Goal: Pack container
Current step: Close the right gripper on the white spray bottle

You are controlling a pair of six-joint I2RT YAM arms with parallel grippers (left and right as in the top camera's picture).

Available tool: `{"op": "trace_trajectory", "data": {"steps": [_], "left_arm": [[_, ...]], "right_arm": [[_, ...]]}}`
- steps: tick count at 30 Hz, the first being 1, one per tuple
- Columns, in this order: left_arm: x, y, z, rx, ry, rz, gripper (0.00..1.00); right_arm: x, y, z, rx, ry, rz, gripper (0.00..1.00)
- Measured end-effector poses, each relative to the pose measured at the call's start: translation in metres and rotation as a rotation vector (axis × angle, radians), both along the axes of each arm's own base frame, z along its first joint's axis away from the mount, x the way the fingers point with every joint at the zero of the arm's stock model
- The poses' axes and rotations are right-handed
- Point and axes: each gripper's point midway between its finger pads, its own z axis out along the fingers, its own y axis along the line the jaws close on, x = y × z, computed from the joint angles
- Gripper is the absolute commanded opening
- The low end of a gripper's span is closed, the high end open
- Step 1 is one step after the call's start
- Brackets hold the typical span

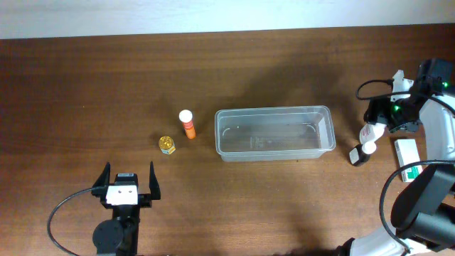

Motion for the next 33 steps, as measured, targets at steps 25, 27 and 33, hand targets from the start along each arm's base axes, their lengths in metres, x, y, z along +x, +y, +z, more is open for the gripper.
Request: {"op": "trace_trajectory", "data": {"steps": [25, 27, 33], "left_arm": [[0.0, 0.0, 0.0, 0.0, 0.0, 0.0, 0.99], [0.0, 0.0, 0.0, 0.0, 0.0, 0.0, 1.0], [0.0, 0.0, 0.0, 0.0, 0.0, 0.0, 0.99]], "right_arm": [[-0.005, -0.006, -0.012, -0.018, 0.051, -0.033, 0.27], [-0.005, -0.006, -0.012, -0.019, 0.051, -0.034, 0.27], [-0.005, -0.006, -0.012, -0.013, 0.051, -0.05, 0.24]]}}
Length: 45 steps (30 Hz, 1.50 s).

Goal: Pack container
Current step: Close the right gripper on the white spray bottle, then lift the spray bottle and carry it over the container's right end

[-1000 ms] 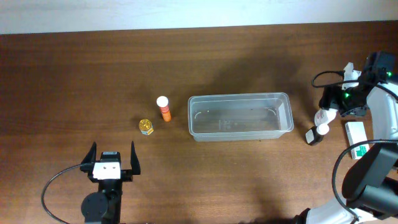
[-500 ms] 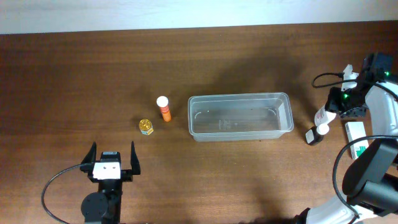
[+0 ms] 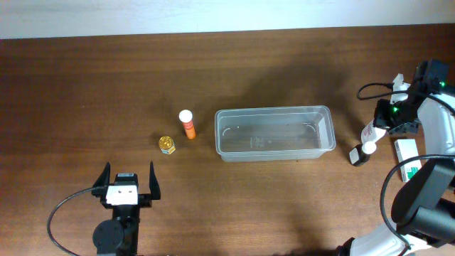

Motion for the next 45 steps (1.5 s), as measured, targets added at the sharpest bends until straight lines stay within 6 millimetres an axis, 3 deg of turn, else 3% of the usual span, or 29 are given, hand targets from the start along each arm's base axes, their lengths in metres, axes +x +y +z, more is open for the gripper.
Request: {"op": "trace_trajectory", "data": {"steps": [8, 17, 18, 23, 25, 27, 34, 39, 45], "left_arm": [[0.0, 0.0, 0.0, 0.0, 0.0, 0.0, 0.99], [0.0, 0.0, 0.0, 0.0, 0.0, 0.0, 0.99], [0.0, 0.0, 0.0, 0.0, 0.0, 0.0, 0.99], [0.0, 0.0, 0.0, 0.0, 0.0, 0.0, 0.99], [0.0, 0.0, 0.0, 0.0, 0.0, 0.0, 0.99], [0.0, 0.0, 0.0, 0.0, 0.0, 0.0, 1.0], [0.0, 0.0, 0.0, 0.0, 0.0, 0.0, 0.99], [0.0, 0.0, 0.0, 0.0, 0.0, 0.0, 0.99], [0.0, 0.0, 0.0, 0.0, 0.0, 0.0, 0.99]], "right_arm": [[-0.002, 0.004, 0.011, 0.031, 0.023, -0.005, 0.2], [0.0, 0.017, 0.078, 0.077, 0.011, 0.014, 0.21], [0.003, 0.023, 0.091, 0.08, -0.005, 0.029, 0.21], [0.007, 0.064, 0.118, 0.098, -0.008, 0.122, 0.21], [0.012, 0.091, 0.128, 0.105, -0.021, 0.192, 0.22], [0.013, 0.115, 0.131, 0.114, -0.016, 0.249, 0.22], [0.013, 0.168, 0.131, 0.123, 0.003, 0.335, 0.22], [0.015, 0.179, 0.13, 0.09, 0.003, 0.321, 0.22], [0.016, 0.177, 0.127, 0.078, 0.017, 0.282, 0.22]]}}
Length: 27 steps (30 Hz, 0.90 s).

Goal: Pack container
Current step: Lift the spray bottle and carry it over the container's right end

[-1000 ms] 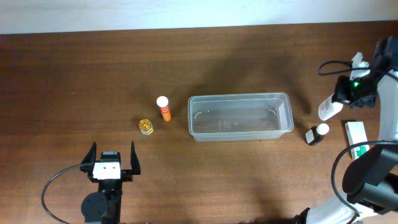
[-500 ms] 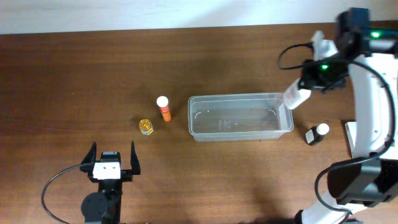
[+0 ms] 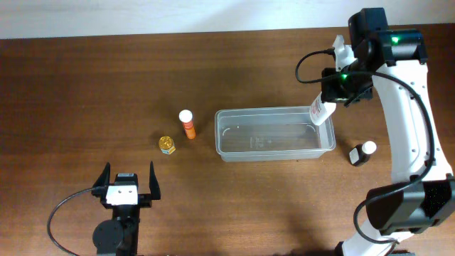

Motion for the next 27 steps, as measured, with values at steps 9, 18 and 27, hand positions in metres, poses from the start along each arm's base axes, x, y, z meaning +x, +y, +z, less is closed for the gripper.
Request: {"op": "trace_trajectory", "data": {"steps": [9, 18, 27], "left_arm": [[0.0, 0.0, 0.0, 0.0, 0.0, 0.0, 0.99], [0.0, 0.0, 0.0, 0.0, 0.0, 0.0, 0.99], [0.0, 0.0, 0.0, 0.0, 0.0, 0.0, 0.99]], "right_arm": [[-0.013, -0.001, -0.013, -0.006, 0.093, -0.015, 0.22], [-0.008, -0.001, -0.056, -0.007, 0.121, -0.015, 0.22], [0.004, -0.004, -0.065, -0.026, 0.079, -0.017, 0.22]]}}
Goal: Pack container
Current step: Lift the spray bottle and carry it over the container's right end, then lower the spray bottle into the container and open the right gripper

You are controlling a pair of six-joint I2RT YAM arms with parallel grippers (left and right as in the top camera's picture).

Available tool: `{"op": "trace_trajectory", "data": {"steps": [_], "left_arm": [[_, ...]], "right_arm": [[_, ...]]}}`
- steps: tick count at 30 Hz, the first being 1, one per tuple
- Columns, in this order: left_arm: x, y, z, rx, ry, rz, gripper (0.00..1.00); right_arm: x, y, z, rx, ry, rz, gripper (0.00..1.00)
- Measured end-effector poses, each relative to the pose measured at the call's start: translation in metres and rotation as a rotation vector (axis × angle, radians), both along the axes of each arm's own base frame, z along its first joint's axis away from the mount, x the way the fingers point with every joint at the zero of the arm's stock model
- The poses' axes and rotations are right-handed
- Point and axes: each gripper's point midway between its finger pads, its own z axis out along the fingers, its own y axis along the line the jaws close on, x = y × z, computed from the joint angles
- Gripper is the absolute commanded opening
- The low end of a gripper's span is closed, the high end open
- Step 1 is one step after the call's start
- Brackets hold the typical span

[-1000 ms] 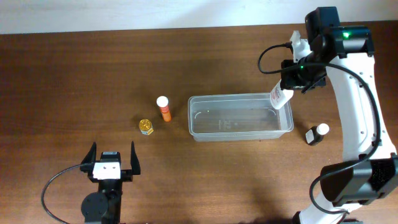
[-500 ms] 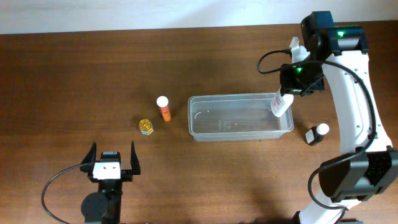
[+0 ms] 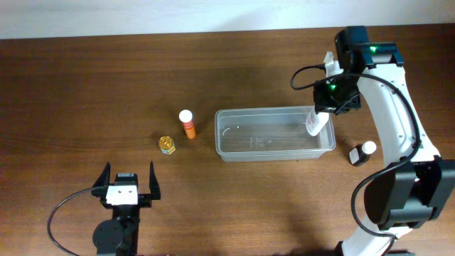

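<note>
A clear plastic container (image 3: 274, 133) lies at the table's middle. My right gripper (image 3: 325, 105) is shut on a white tube with red print (image 3: 316, 121), which hangs tilted over the container's right end, its lower tip inside the rim. An orange tube with a white cap (image 3: 188, 124) and a small gold-lidded jar (image 3: 167, 145) stand left of the container. A small dark bottle with a white cap (image 3: 361, 153) lies right of it. My left gripper (image 3: 129, 180) rests open near the front edge, holding nothing.
The brown wooden table (image 3: 85, 85) runs across the whole view. A black cable (image 3: 64, 210) loops by the left arm's base at the front. The right arm (image 3: 398, 121) reaches in from the right side.
My right gripper, still holding the white tube, has shifted slightly left and toward the front. The tube now dips lower into the container's right end. The left arm stayed put.
First my right gripper was at the far right, down at the white tube beside the dark bottle and a white box. Then it held the tube above the container's right rim. Now the tube tilts into the container's right end.
</note>
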Motion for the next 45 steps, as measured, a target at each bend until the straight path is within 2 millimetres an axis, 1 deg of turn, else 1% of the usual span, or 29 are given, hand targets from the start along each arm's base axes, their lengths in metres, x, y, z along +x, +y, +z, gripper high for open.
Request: {"op": "trace_trajectory", "data": {"steps": [5, 13, 22, 24, 25, 27, 40, 42, 45], "left_arm": [[0.0, 0.0, 0.0, 0.0, 0.0, 0.0, 0.99], [0.0, 0.0, 0.0, 0.0, 0.0, 0.0, 0.99], [0.0, 0.0, 0.0, 0.0, 0.0, 0.0, 0.99], [0.0, 0.0, 0.0, 0.0, 0.0, 0.0, 0.99], [0.0, 0.0, 0.0, 0.0, 0.0, 0.0, 0.99], [0.0, 0.0, 0.0, 0.0, 0.0, 0.0, 0.99], [0.0, 0.0, 0.0, 0.0, 0.0, 0.0, 0.99], [0.0, 0.0, 0.0, 0.0, 0.0, 0.0, 0.99], [0.0, 0.0, 0.0, 0.0, 0.0, 0.0, 0.99]], "right_arm": [[0.0, -0.006, -0.006, -0.033, 0.003, -0.005, 0.22], [-0.003, -0.007, -0.037, -0.041, 0.023, -0.006, 0.22], [0.0, -0.007, -0.056, -0.041, 0.002, -0.005, 0.22], [0.002, -0.007, -0.056, -0.041, -0.004, -0.006, 0.23], [0.003, -0.007, -0.056, -0.041, -0.008, -0.005, 0.27], [0.004, -0.007, -0.056, -0.041, -0.013, -0.008, 0.3], [0.011, -0.007, -0.055, -0.044, -0.041, -0.004, 0.32], [0.013, -0.007, -0.055, -0.044, -0.049, -0.004, 0.36], [0.013, -0.007, -0.054, -0.043, -0.049, -0.003, 0.38]]}}
